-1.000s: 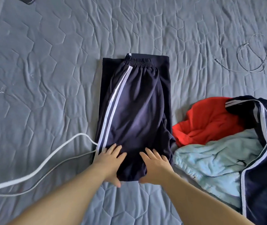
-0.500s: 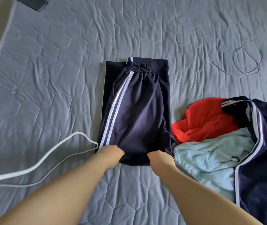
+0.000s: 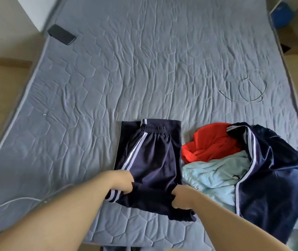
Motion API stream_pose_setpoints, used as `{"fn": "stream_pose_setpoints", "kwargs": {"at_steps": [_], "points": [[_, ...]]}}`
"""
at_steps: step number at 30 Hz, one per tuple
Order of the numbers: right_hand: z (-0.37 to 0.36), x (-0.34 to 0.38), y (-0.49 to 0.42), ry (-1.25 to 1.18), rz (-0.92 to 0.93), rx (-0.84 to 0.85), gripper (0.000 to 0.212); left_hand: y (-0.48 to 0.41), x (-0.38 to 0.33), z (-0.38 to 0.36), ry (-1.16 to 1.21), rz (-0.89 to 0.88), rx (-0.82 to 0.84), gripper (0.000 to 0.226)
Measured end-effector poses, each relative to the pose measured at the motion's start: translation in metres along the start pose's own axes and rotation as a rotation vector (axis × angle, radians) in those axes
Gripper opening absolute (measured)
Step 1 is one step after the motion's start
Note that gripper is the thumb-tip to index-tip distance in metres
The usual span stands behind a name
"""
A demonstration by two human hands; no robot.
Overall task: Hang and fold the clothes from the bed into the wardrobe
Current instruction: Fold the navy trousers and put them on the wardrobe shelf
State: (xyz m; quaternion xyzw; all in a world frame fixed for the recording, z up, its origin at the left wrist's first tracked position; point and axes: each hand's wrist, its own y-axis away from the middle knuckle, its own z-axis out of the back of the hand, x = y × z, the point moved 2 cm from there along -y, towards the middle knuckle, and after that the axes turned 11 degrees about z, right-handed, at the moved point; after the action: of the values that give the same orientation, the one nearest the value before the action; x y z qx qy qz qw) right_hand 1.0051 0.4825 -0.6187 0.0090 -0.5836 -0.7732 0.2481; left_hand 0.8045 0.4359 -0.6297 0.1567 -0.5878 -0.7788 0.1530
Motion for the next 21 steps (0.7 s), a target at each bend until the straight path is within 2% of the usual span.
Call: {"fn": "stream_pose_setpoints", "kwargs": {"at_steps": [2, 4, 6, 8, 11, 14, 16, 18, 21], "points": [[0.023, -0.004, 0.004, 0.008, -0.038, -0.143, 0.033, 0.002, 0.006, 0.025, 0.113, -0.033, -0.129, 0.023], [0.049, -0.006, 0.005, 0.062, -0.082, -0.367, 0.029, 0.000, 0.010, 0.050, 0.182, -0.062, -0.265, 0.019], [0.074, -0.006, 0.003, 0.152, -0.115, -0.581, 0.026, -0.003, 0.013, 0.072, 0.200, -0.060, -0.422, 0.012], [0.093, -0.005, -0.003, 0.208, -0.131, -0.701, 0.026, -0.006, 0.014, 0.089, 0.191, -0.032, -0.565, 0.012], [0.113, -0.007, -0.014, 0.038, -0.103, -0.838, 0.020, -0.015, 0.015, 0.111, 0.161, -0.031, -0.745, 0.021], [0.129, -0.014, -0.030, -0.184, -0.069, -0.976, 0.019, -0.030, 0.014, 0.128, 0.219, -0.051, -0.855, 0.025], [0.133, -0.020, -0.046, -0.365, -0.019, -1.047, 0.034, -0.047, 0.012, 0.135, 0.301, -0.065, -0.922, 0.028], [0.132, -0.024, -0.062, -0.529, 0.041, -1.091, 0.049, -0.064, 0.012, 0.136, 0.392, -0.097, -0.969, 0.041], [0.120, -0.027, -0.087, -0.546, 0.060, -1.046, 0.056, -0.089, 0.012, 0.126, 0.444, -0.019, -0.901, 0.065]]}}
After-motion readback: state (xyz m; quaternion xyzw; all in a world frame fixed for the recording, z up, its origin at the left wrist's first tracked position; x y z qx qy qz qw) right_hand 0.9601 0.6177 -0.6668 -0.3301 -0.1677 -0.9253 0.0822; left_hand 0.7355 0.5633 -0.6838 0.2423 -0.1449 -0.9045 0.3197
